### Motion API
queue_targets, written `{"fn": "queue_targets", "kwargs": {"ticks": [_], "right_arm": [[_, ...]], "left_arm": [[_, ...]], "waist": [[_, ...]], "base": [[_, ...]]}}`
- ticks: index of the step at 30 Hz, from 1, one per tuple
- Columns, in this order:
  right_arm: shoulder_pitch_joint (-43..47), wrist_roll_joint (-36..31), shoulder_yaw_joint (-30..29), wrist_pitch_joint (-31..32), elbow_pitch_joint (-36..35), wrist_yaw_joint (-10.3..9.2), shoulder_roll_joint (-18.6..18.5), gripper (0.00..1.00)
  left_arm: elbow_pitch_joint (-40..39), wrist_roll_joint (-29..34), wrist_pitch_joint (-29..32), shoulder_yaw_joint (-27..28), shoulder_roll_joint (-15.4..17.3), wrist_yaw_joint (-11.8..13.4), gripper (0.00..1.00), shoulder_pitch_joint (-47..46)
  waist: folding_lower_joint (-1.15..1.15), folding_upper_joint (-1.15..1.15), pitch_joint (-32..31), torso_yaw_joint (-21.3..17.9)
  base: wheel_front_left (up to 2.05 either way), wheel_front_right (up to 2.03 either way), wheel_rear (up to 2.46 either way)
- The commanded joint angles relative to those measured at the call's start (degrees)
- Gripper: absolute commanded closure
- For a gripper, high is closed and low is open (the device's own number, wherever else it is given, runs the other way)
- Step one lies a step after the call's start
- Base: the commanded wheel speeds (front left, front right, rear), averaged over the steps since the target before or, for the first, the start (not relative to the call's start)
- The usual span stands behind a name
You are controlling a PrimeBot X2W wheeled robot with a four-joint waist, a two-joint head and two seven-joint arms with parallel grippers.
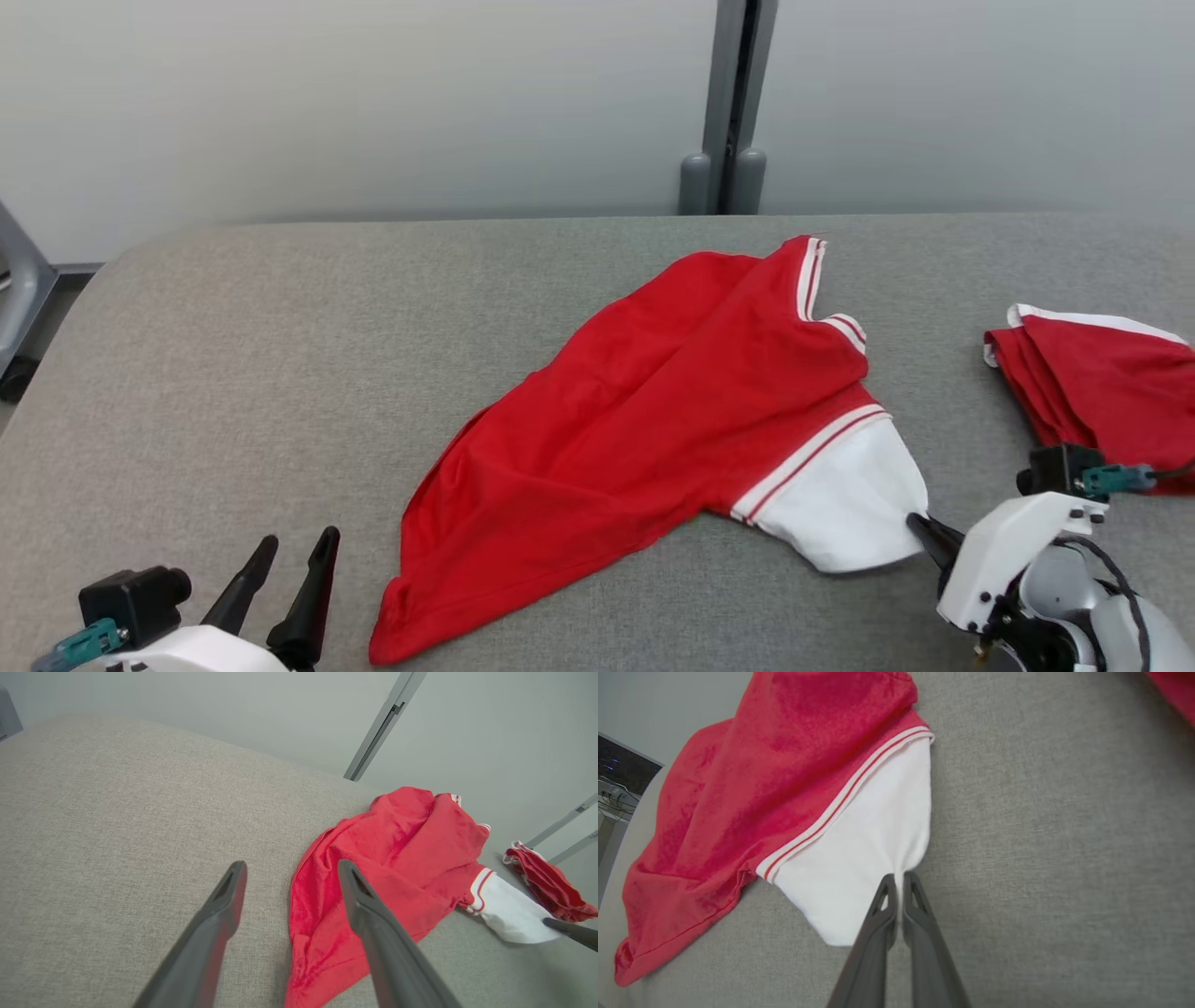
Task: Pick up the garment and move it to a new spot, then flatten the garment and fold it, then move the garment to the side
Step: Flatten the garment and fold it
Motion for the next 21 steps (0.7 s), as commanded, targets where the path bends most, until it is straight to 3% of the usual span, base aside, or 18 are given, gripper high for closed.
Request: {"fn": "queue_targets", "kwargs": {"ticks": [1,8,14,18,19,20,21], "right_arm": [[1.34,0.62,0.04,1.04,-1.6,0.01,-1.06,1.0],[11.87,3.21,-1.9,12.16,-17.22,0.01,-3.07,1.0],[20.45,1.91,-5.14,20.2,-26.37,0.01,-1.03,1.0],[23.46,-0.01,-6.89,21.8,-29.49,0.01,0.51,1.0],[23.82,-0.69,-7.03,21.95,-29.77,0.01,0.79,0.95],[23.93,-1.28,-7.35,21.81,-29.89,0.01,0.98,0.09],[23.96,-1.82,-7.54,21.45,-29.93,0.01,1.19,0.09]], "left_arm": [[0.14,0.3,-0.27,0.51,-0.11,0.29,0.0,0.81],[0.88,1.4,-0.29,3.29,-1.49,0.3,0.0,3.95],[1.68,2.52,-0.3,4.44,-2.21,-0.13,0.0,4.66],[2.01,3.0,-0.3,5.14,-2.4,-0.34,0.0,4.8],[2.07,3.03,-0.3,5.18,-2.39,-0.43,0.0,4.77],[2.11,3.1,-0.3,5.22,-2.43,-0.52,0.0,4.64],[2.13,3.23,-0.3,5.26,-2.43,-0.6,0.0,4.5]], "waist": [[0.0,0.0,-0.97,-1.43],[0.0,0.0,-1.82,-4.51],[0.0,0.0,-1.67,-5.0],[0.0,0.0,-1.44,-5.18],[0.0,0.0,-1.38,-5.18],[0.0,0.0,-1.31,-5.16],[0.0,0.0,-1.22,-5.12]], "base": [[0.0,0.0,0.0],[0.0,0.0,0.0],[0.0,0.0,0.0],[0.0,0.0,0.0],[0.0,0.0,0.0],[0.0,0.0,0.0],[0.0,0.0,0.0]]}}
